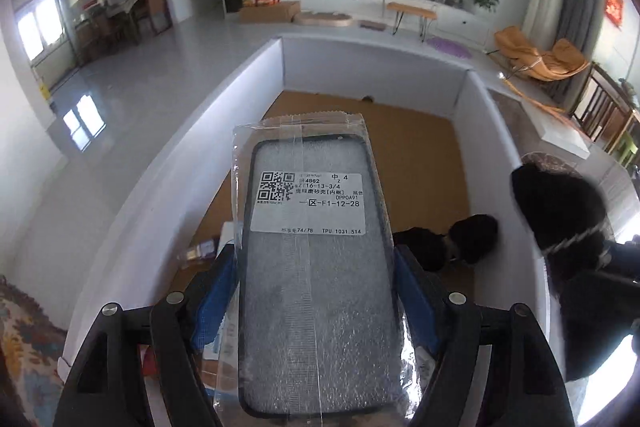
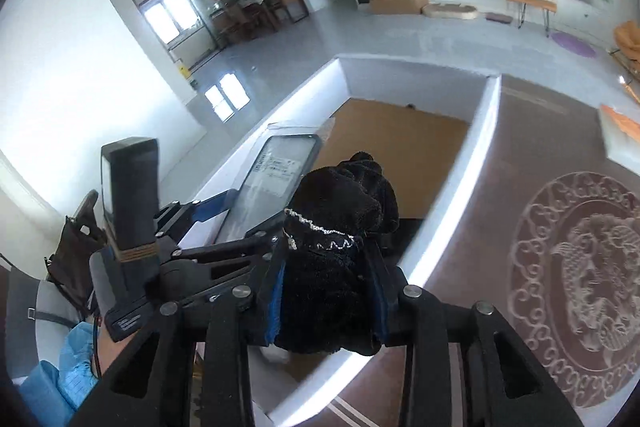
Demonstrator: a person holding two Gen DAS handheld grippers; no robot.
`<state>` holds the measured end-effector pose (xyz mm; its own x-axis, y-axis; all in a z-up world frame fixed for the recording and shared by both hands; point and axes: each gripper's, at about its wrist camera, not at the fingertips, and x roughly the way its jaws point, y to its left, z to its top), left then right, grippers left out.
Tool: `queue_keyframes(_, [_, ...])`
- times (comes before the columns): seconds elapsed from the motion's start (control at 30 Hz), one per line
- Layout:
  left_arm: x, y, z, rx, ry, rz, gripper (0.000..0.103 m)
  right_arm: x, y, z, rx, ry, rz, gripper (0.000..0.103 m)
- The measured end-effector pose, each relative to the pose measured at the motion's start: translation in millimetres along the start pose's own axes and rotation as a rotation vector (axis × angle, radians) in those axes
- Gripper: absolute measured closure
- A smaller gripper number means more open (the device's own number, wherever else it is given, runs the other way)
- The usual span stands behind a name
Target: Organize objects
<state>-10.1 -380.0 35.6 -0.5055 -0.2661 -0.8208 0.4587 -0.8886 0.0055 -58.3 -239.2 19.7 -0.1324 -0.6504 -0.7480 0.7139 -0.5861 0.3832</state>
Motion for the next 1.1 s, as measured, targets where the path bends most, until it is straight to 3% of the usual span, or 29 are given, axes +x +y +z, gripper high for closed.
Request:
queue_keyframes(0.1, [5.6,10.1,-0.6,-0.052,0.030,-0.021,0.026,34.5,-8.0,-4.4,0.055,0.079,0.007,0.056])
queue_keyframes(0.17, [0.5,5.5,-3.5,-0.024,0.011,0.015,0.014,39.7,-14.9,-8.9,0.078,0.095,0.001,0.056])
queue_keyframes(0.23, [-8.5,-1.5,-6.8,0.010,-0.019,0.046,0.009,31.3,-21.3,-11.2,0.081,0.077,-0.012,0.054])
queue_keyframes(0.37, [-35.8,-4.2,-10.6,0.011,-0.045,0.065,0.009,2.6,-24.7,-11.9,0.034,0.027,-0.103,0.035])
queue_keyframes(0.43, [-47.8,-8.6,-10.5,0.027,-0.051,0.121,0.009,-9.5,-25.6,-11.0,0.003,0.016,-0.152,0.033])
queue_keyframes(0.5, [-60.6,-14.3,-13.6,0.036,-0.076,0.192,0.009,-19.6,-21.8,-9.2,-0.013,0.015,-0.179,0.032])
queue_keyframes(0.57, [-65.9,-16.6,-19.0,0.032,-0.047,0.230,0.008,-25.1,-19.1,-9.4,-0.027,0.021,-0.188,0.031])
queue_keyframes(0.67, [-72.8,-17.2,-29.2,0.017,-0.029,0.171,0.008,-30.5,-4.5,-18.8,-0.052,0.031,-0.224,0.029])
queue_keyframes(0.8, [-83.4,-16.4,-39.6,-0.008,-0.058,0.216,0.008,-21.4,-0.2,-12.6,-0.077,0.060,-0.265,0.029])
queue_keyframes(1.1, [-90.1,-4.5,-42.8,-0.047,-0.063,0.225,0.008,-12.4,17.9,-12.4,-0.138,0.075,-0.300,0.028])
